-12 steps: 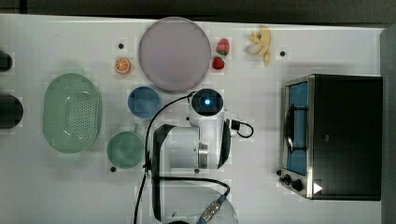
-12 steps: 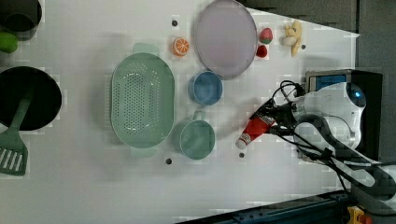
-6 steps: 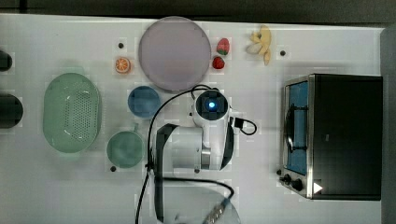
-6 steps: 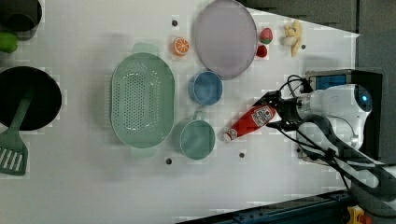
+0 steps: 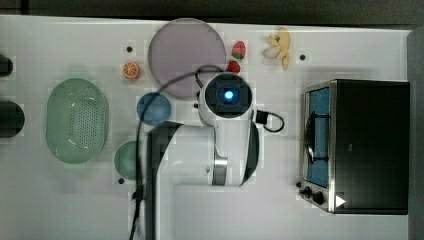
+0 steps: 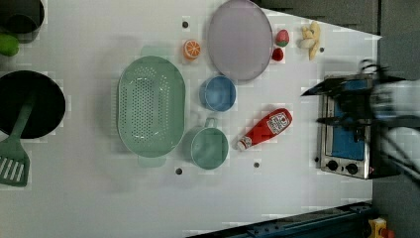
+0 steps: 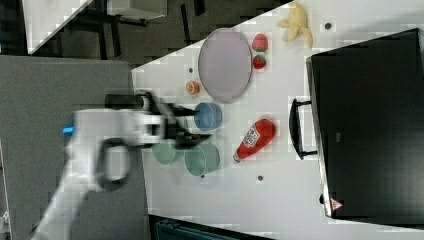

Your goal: Pick Ketchup from oven and place it on table.

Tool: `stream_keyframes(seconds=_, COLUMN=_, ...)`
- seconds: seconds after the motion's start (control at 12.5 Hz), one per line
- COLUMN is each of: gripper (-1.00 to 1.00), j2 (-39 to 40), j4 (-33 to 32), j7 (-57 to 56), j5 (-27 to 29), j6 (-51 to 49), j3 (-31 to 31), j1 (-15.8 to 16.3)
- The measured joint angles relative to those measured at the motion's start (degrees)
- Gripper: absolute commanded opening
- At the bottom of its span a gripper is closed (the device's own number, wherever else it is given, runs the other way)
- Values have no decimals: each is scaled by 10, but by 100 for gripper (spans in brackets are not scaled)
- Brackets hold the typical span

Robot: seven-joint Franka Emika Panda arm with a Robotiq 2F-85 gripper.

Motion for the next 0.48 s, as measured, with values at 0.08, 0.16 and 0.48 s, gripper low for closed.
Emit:
stream_keyframes(seconds=0.08, gripper=100, j2=-41, j4=34, j7=0, j5=-8, j6=-47, j3=3, j1=0)
stream_keyframes(seconds=0.16, gripper=100, j2=-75, j4=76, j7=0, j5=-11, j6=-100, j3=6, j1=1)
stream_keyframes(seconds=0.48, gripper=100, j2=-145, j4=244, j7=0, j5=4, j6=-307, j3=12, j1=5)
